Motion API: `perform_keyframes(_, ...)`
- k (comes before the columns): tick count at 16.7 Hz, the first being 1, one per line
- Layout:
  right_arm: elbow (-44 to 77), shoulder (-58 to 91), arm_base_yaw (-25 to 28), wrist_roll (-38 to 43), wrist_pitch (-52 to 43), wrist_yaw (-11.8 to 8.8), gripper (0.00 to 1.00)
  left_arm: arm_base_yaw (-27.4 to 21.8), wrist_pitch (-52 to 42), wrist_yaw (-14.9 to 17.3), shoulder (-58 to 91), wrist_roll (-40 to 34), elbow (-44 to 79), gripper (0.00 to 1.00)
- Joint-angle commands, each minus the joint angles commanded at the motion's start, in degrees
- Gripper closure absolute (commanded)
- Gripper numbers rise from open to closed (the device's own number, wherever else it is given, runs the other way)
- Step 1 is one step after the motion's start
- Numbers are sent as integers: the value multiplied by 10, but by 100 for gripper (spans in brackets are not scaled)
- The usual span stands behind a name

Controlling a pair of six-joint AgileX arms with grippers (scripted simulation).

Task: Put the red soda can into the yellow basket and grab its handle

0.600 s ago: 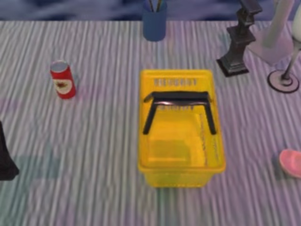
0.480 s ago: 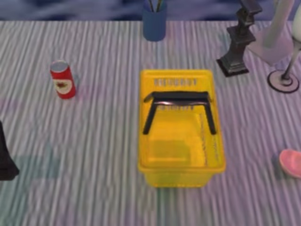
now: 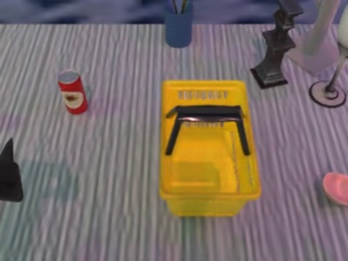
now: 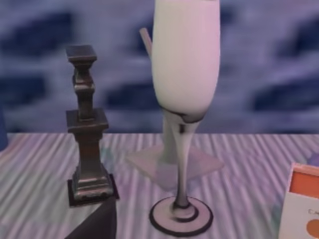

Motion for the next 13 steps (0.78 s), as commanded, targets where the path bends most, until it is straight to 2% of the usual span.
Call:
perform_keyframes(5,0,0,0,0,0,0,0,-26,-156,11,231,70,228,0)
perform_keyframes(13,0,0,0,0,0,0,0,-57,-413,24,671,187,703,0)
